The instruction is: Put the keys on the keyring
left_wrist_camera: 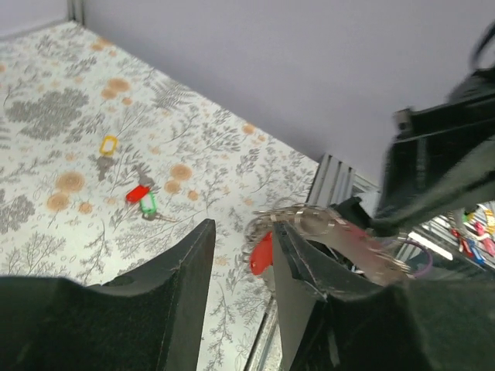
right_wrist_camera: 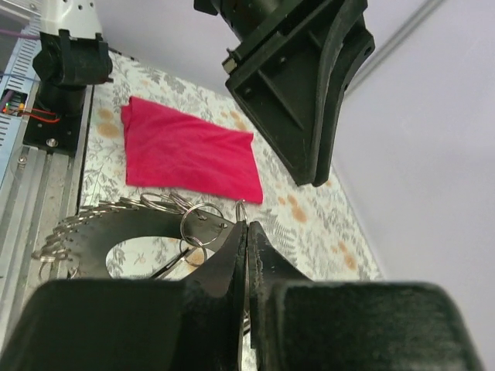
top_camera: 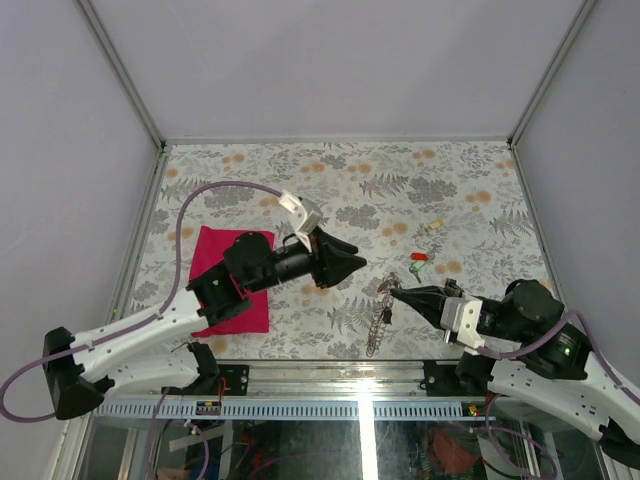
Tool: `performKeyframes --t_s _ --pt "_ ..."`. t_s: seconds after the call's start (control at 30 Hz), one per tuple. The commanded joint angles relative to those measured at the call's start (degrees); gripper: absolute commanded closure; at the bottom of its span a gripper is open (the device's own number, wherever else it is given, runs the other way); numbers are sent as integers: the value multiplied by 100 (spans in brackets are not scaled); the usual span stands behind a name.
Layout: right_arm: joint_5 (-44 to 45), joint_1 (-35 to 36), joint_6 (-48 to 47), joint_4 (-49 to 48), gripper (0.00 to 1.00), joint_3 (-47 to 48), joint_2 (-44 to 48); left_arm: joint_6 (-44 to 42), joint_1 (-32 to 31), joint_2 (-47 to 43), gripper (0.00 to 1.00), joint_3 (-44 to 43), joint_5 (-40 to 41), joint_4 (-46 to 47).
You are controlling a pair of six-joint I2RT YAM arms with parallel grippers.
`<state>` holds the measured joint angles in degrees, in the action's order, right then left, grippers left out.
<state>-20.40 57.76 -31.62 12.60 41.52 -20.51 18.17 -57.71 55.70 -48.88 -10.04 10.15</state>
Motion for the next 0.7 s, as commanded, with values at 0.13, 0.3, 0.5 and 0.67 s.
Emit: performKeyframes --t_s 0.13,0.3,0.5,0.67 --pt "1128 34 818 722 100 879 118 576 497 1589 62 -595 499 108" --pt "1532 35 1282 998 100 1256 63 722 751 2844 61 -916 263 542" --pt "2204 34 2073 1482 100 1838 -379 1016 792 4431 61 -1795 -321 539" --pt "2497 35 2476 1474 100 1974 -585 1389 666 5542 61 -2513 -250 181"
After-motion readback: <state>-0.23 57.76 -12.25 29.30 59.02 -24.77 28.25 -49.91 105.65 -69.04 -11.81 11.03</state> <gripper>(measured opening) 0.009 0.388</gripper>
